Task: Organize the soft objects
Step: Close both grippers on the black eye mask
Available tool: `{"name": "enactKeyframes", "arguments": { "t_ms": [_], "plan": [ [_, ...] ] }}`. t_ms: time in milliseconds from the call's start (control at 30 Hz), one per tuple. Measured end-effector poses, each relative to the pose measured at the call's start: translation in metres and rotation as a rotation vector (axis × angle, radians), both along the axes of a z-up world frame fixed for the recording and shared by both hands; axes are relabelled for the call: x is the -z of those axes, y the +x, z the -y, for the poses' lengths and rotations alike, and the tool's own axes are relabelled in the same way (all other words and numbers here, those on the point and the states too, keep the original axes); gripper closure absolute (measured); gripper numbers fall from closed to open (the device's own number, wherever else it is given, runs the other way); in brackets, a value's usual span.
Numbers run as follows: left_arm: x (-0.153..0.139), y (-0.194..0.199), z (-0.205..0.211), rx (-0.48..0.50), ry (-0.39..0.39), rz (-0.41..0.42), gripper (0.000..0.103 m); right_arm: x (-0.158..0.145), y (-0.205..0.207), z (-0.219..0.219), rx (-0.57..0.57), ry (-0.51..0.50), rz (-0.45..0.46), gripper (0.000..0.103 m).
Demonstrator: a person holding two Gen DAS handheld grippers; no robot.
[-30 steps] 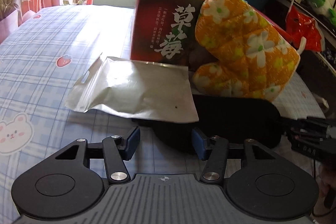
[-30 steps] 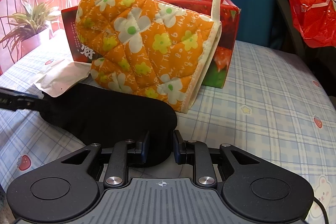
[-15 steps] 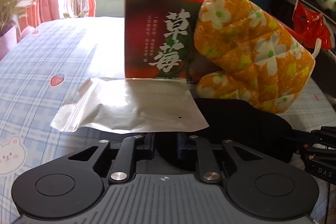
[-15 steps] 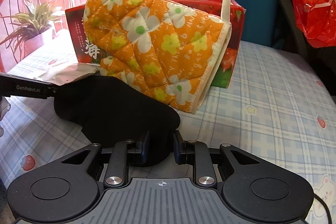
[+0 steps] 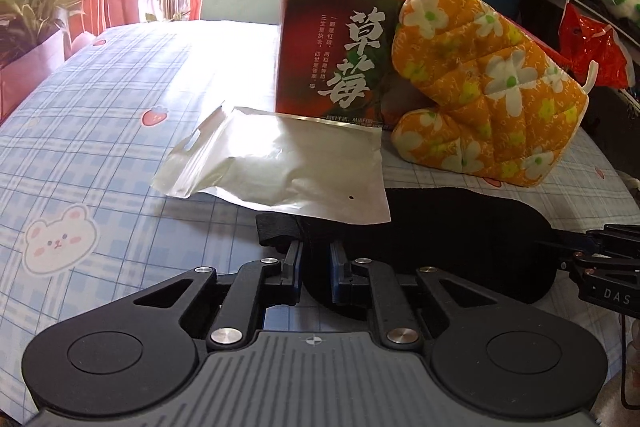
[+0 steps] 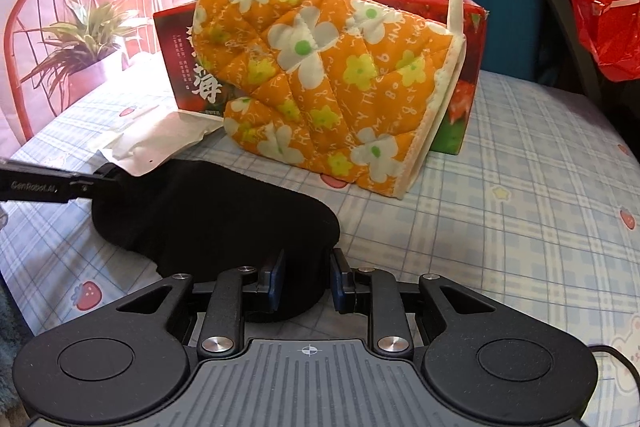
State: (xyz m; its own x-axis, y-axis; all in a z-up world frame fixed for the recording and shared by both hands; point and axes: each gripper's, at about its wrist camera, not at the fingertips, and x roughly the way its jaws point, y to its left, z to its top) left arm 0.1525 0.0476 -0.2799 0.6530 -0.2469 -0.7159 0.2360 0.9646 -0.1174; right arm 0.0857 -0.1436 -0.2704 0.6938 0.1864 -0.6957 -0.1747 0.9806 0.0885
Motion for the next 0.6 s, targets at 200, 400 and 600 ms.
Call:
{"name": "enactKeyframes", "arguments": {
  "t_ms": [200,400,600],
  "plan": [
    [0.003,0.001,0.006,0.003,0.016,0.026,0.087,0.002,0.002,0.000,0.003,0.002,0.006,0.078],
    [0.000,-0.007,0.005,-0.002,0.013,0.058,0.091,-0.003,-0.003,0.005,0.011,0.037,0.032,0.091],
    [-0.012,-0.021,0.005,0.007,0.003,0.124,0.095,-0.014,-0.009,0.011,0.019,0.076,0.087,0.095]
  ]
}}
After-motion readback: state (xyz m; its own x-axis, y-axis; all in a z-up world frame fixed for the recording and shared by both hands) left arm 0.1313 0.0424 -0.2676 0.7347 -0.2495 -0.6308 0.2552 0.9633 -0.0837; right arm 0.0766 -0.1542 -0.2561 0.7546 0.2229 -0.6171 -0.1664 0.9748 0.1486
